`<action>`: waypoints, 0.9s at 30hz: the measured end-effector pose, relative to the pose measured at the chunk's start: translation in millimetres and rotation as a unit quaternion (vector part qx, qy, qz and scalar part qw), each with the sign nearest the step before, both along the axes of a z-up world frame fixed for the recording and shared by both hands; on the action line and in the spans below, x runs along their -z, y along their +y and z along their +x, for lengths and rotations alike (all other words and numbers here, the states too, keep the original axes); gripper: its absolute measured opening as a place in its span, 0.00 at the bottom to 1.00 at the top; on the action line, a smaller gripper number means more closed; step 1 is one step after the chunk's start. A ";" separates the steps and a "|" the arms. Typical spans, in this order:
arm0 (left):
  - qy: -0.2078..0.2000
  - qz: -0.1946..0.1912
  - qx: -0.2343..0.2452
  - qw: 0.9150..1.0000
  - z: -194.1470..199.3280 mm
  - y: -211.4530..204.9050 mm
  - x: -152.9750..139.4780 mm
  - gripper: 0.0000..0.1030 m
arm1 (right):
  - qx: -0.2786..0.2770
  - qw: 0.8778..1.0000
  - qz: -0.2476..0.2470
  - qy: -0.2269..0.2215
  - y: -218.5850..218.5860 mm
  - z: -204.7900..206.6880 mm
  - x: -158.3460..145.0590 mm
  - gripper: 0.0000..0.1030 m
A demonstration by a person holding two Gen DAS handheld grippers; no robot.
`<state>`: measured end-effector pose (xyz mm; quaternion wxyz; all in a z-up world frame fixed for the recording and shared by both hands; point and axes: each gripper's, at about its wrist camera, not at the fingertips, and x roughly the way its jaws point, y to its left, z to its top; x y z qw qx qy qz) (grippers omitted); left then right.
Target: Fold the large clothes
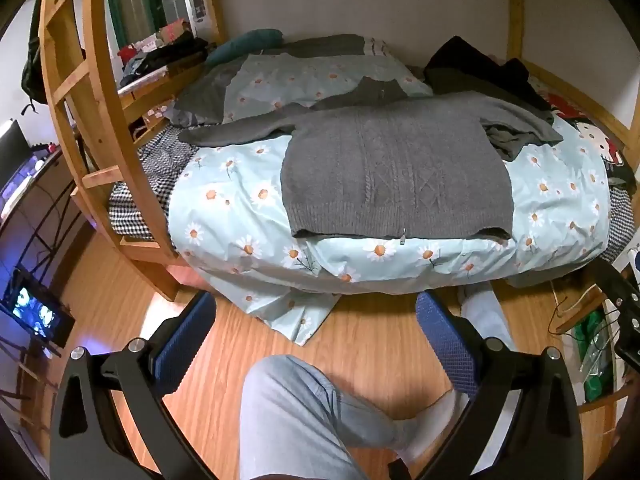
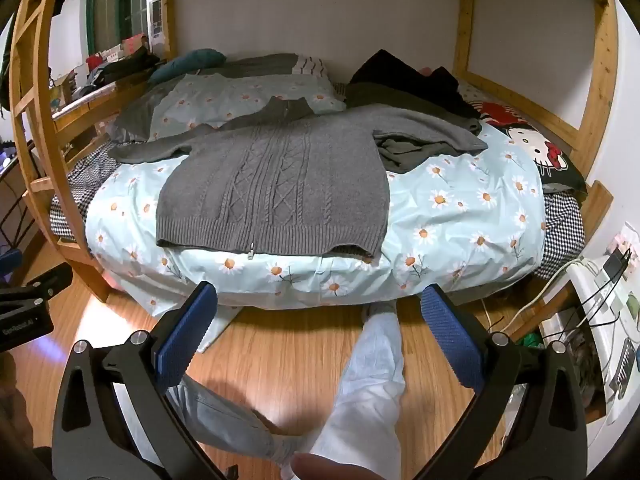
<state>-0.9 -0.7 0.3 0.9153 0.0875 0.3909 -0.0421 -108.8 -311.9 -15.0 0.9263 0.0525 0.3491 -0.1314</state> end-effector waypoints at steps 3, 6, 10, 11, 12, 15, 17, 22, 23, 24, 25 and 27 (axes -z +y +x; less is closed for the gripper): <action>0.010 0.002 -0.002 1.000 2.0 -0.4 0.9 0.96 | 0.001 1.000 -0.005 0.000 0.4 0.0 0.1 0.98; 0.012 0.000 -0.001 1.000 3.9 -0.7 1.4 0.96 | 0.003 1.000 -0.004 0.000 0.2 -0.4 -0.4 0.98; 0.016 -0.002 0.000 1.000 8.8 -0.7 3.0 0.96 | 0.000 1.000 -0.003 0.001 0.4 0.1 0.5 0.98; 0.008 0.001 0.000 1.000 1.1 -3.1 0.2 0.96 | 0.000 1.000 -0.003 0.001 0.3 0.2 0.6 0.98; 0.007 0.001 -0.001 1.000 3.8 0.9 2.2 0.96 | 0.000 1.000 -0.003 0.001 0.3 0.2 0.6 0.98; 0.008 0.000 -0.001 1.000 5.2 2.4 3.1 0.96 | 0.000 1.000 -0.002 0.002 0.3 0.3 0.8 0.98; 0.009 0.000 -0.001 1.000 6.2 3.6 4.0 0.96 | 0.001 1.000 -0.003 0.001 0.3 0.3 0.9 0.98; 0.009 0.005 0.002 1.000 2.2 0.2 3.6 0.96 | 0.000 1.000 -0.003 0.001 0.5 0.4 1.2 0.98; 0.009 0.006 0.002 1.000 2.3 -0.1 3.8 0.96 | 0.000 1.000 -0.002 0.002 0.2 0.5 1.5 0.98; 0.010 0.006 0.002 1.000 2.5 -0.2 4.1 0.96 | 0.000 1.000 -0.002 0.003 0.3 0.6 1.5 0.98; 0.010 0.006 0.002 1.000 2.6 -0.3 4.3 0.96 | 0.000 1.000 -0.002 0.003 0.4 0.6 1.4 0.98; 0.010 0.006 0.002 1.000 2.8 -0.6 4.8 0.96 | 0.000 1.000 -0.002 0.003 0.4 0.6 1.5 0.98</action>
